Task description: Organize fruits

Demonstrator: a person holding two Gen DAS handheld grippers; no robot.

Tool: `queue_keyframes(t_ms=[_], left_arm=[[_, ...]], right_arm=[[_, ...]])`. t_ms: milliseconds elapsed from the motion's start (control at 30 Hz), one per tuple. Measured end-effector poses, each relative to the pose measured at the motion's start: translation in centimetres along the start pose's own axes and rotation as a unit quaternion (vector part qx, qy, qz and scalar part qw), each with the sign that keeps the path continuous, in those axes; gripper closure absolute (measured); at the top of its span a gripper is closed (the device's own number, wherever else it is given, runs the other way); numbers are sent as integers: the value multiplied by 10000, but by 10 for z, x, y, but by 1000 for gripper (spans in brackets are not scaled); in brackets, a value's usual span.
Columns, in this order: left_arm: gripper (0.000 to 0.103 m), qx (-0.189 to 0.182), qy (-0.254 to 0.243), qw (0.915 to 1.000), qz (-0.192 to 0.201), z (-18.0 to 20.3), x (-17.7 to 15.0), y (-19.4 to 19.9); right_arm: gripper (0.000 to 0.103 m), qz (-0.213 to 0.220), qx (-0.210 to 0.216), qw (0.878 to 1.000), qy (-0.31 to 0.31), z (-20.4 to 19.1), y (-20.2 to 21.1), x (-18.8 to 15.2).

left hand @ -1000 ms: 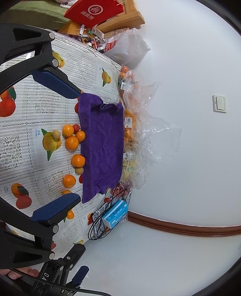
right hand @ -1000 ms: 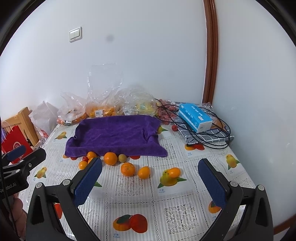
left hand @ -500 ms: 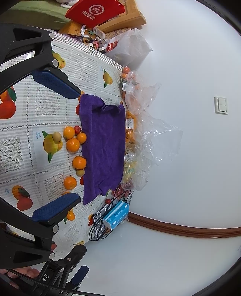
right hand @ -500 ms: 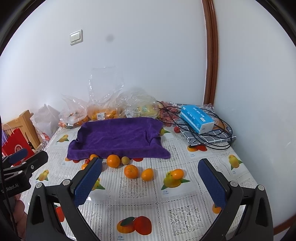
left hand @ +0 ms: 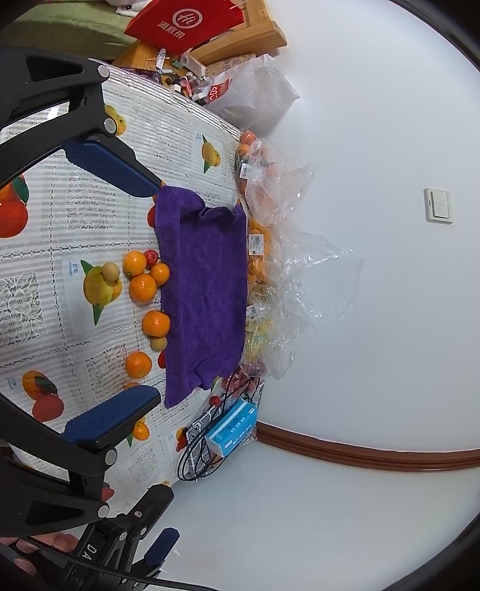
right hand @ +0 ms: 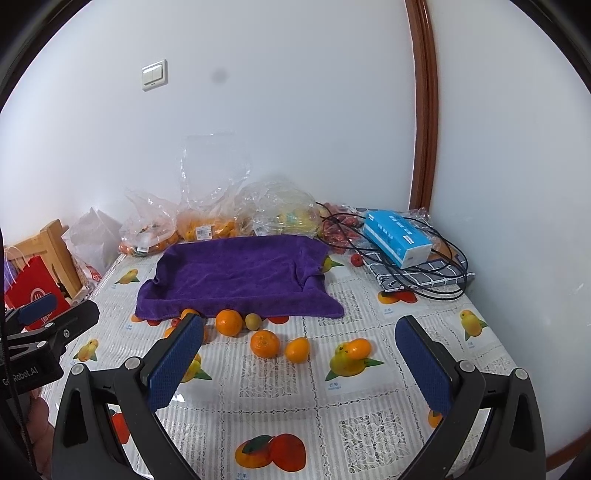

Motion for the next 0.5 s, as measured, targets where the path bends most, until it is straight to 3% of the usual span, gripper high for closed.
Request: queue_keyframes(t_ms=[500], left_arm=[[0,332,141,9993,79,-12,-7,-19]], right_arm=[[1,-34,24,10000,41,11,-18,-8]])
Point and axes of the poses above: each gripper's, at about its wrist camera, not at the fingertips, and y roughly against the way its jaws point, z to its right, x to its top, the point moved 4 cm from there along -y, roughly the way its jaws point, and after that the axes turned 5 degrees about -y, right-handed, at the moved point
